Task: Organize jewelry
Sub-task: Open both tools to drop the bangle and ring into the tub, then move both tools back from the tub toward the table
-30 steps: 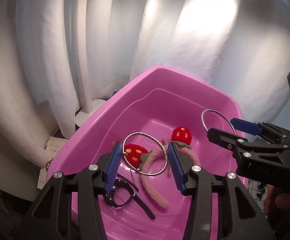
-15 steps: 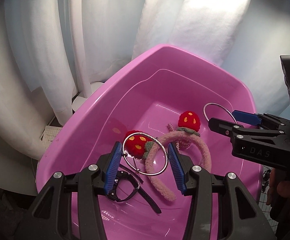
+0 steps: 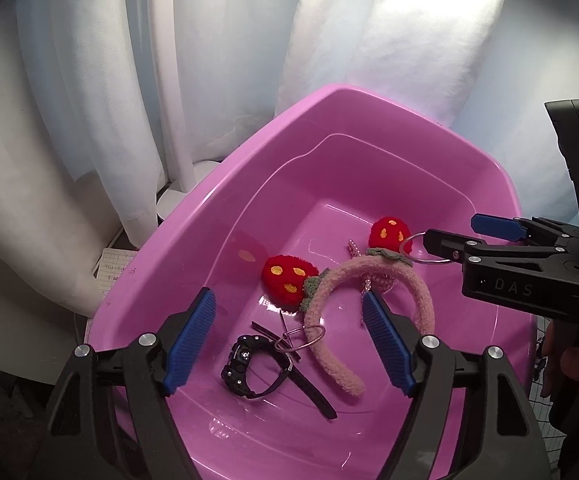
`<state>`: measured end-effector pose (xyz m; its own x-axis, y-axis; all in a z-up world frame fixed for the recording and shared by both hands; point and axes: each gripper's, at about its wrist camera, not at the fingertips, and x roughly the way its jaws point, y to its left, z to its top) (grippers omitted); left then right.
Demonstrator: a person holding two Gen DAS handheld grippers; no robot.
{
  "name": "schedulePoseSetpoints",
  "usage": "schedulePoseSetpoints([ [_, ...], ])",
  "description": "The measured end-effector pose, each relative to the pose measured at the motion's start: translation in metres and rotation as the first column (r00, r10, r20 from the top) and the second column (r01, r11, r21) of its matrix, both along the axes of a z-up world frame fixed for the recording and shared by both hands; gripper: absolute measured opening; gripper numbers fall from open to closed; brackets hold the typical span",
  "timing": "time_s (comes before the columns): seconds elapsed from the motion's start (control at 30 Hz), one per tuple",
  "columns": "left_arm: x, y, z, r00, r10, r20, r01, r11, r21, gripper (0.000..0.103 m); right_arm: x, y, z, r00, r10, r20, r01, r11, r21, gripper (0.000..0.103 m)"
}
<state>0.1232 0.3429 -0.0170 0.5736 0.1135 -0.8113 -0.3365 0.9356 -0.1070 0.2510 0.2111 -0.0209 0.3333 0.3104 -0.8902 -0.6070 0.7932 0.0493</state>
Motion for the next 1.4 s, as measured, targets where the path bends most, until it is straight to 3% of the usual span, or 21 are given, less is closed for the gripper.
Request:
schedulePoseSetpoints([
  [0.83,-0.02,-0.004,0.015,0.999,0.021,0.026,-0.022,0.999,0.029,0.077,-0.021,-0.007,0.024,0.998,0.005,0.064,-0.007,1.0,0.022,0.07],
  [1.4,-0.045,-0.017,0.032,0.998,0.053,0.036,-0.056,0.996,0.065,0.088,-0.063,-0.035,0.054,0.996,-0.003,0.087,-0.005,0.996,0.089,0.07],
])
